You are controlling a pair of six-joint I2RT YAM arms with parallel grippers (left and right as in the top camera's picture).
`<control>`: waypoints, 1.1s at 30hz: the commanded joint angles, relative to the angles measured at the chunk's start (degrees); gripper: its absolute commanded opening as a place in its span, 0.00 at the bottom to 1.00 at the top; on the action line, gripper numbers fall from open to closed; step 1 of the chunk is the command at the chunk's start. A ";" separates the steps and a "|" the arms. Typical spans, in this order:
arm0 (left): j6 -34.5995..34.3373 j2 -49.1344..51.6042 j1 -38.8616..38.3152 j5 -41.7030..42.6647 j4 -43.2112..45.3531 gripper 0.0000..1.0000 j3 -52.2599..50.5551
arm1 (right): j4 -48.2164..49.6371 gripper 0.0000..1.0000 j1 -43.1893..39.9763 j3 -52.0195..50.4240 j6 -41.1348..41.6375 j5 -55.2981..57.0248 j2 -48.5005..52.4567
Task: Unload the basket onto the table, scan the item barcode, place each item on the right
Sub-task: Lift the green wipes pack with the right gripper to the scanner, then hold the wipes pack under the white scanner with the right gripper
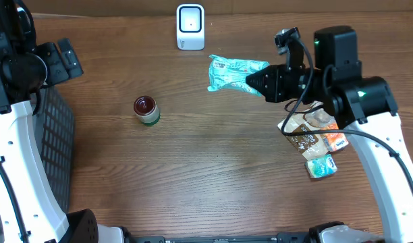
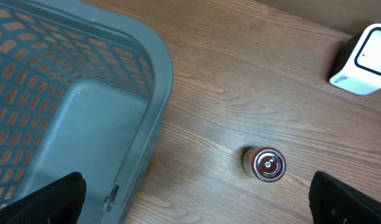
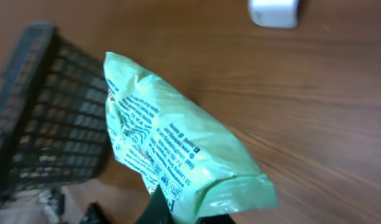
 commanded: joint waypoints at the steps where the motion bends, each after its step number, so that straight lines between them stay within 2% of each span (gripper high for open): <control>1: 1.09 0.09 0.09 -0.52 0.11 1.00 0.13 | -1.77 0.04 3.26 8.61 2.25 12.31 3.74; 4: 1.09 0.09 0.09 -0.52 0.11 0.99 0.13 | -6.29 0.04 6.80 20.33 0.46 23.50 10.82; 7: 1.09 0.09 0.09 -0.52 0.11 0.99 0.13 | -6.10 0.04 10.03 29.62 -3.19 36.06 17.46; 11: 1.09 0.09 0.09 -0.52 0.11 0.99 0.13 | 4.72 0.04 14.21 32.15 -11.67 55.25 23.56; 14: 1.09 0.09 0.09 -0.52 0.11 1.00 0.11 | 12.94 0.04 15.93 32.15 -20.85 62.64 27.78; 24: 1.09 0.09 0.09 -0.52 0.11 1.00 0.13 | 36.76 0.04 16.59 32.15 -54.62 66.14 43.80; 28: 1.09 0.09 0.09 -0.52 0.11 1.00 0.13 | 47.54 0.04 16.57 32.15 -62.07 66.10 48.89; 33: 1.09 0.09 0.09 -0.52 0.11 1.00 0.13 | 52.72 0.04 16.57 32.13 -72.28 65.44 53.90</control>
